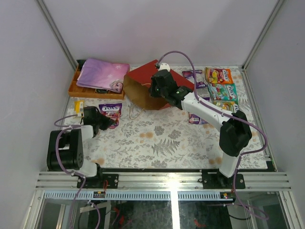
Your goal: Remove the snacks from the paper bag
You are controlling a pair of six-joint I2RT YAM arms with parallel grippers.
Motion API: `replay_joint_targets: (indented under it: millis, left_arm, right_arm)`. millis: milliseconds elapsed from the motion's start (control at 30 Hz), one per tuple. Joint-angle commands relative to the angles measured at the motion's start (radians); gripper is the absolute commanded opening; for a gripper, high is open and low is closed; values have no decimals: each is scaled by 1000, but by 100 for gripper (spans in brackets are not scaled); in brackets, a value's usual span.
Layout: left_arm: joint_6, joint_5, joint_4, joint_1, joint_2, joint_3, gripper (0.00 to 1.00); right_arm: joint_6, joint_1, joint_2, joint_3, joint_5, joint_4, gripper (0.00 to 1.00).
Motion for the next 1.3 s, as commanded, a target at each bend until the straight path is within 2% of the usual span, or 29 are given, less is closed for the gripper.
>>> replay_joint_targets:
  millis: [0,233,400,500,633,733,900,1033,1267]
  left_arm:
    - [23,-139,10,-3,13,-7,0]
    - [36,-301,-180,-11,-237,90,0]
    - [61,-267,-203,-76,-367,139,2]
    - [70,-195,-204,-115,-326,153,2]
    - [61,-155,-136,-141,-219,101,2]
    - [61,-174,-60,-142,-112,56,2]
    - [82,-192,-54,-130,63,84,0]
    - [84,-202,-61,-125,47,93,0]
    - [89,-185,-155,-125,-123,133,0]
  right_arm:
    - [1,1,-4,34,6,21,0]
    - [0,1,-8,36,-1,24,0]
    - [7,0,-4,38,-14,28,0]
    - [7,1,-3,37,-14,28,0]
    - [8,1,-5,32,-14,27,0]
    - [3,1,-7,29,-12,25,0]
    - [-8,0,-15,26,-1,19,0]
    - [-14,0,-23,20,6,20,0]
    - [-9,0,-21,19,-5,26,0]
